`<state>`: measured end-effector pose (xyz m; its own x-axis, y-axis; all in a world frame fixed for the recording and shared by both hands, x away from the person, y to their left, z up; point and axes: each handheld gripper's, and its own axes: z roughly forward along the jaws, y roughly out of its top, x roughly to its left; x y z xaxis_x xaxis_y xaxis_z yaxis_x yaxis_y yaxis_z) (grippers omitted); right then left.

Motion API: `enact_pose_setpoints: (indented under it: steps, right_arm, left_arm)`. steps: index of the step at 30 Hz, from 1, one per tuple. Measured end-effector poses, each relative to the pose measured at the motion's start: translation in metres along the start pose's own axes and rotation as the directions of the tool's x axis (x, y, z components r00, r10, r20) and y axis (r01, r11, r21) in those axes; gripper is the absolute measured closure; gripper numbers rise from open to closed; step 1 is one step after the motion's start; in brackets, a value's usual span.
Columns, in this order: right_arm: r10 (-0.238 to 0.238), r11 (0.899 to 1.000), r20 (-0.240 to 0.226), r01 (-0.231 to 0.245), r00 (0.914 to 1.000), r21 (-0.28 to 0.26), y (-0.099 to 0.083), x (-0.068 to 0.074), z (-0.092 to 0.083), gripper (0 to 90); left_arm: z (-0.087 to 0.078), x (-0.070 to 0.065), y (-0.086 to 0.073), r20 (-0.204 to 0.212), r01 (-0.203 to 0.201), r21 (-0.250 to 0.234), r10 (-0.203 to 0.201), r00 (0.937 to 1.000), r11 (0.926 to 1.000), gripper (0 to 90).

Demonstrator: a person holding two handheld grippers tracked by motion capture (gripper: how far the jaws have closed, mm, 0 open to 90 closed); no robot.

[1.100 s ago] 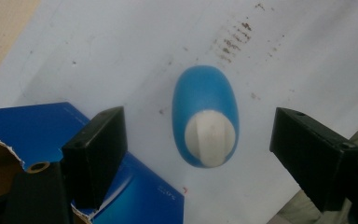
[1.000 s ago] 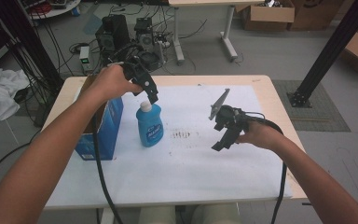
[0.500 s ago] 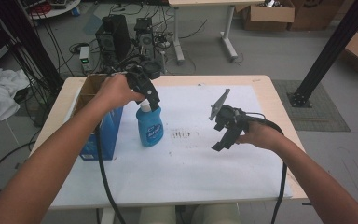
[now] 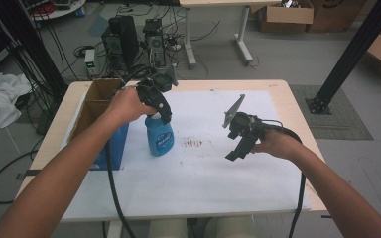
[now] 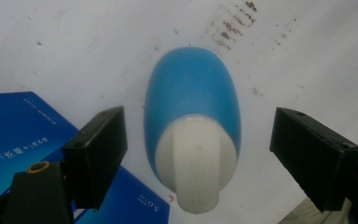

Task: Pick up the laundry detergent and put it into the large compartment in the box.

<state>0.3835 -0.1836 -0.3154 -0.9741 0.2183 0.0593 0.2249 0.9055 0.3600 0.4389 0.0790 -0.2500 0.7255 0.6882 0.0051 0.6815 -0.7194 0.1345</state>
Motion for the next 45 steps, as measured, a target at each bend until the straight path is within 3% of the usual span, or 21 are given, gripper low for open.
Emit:
enact_pose_setpoints:
  steps: [18,45]
  right_arm:
    - [0.002,1.000,-0.012,-0.002,0.9999,0.002,-0.002,-0.001,0.005,18.3]
    - [0.009,1.000,-0.014,-0.009,0.9999,0.003,-0.002,-0.002,0.005,18.3]
  left_arm:
    - [0.030,0.004,-0.002,0.016,0.015,0.034,-0.015,0.9998,0.9993,19.6]
    - [0.037,0.005,-0.004,0.028,0.017,0.027,-0.017,0.9995,0.9995,25.7]
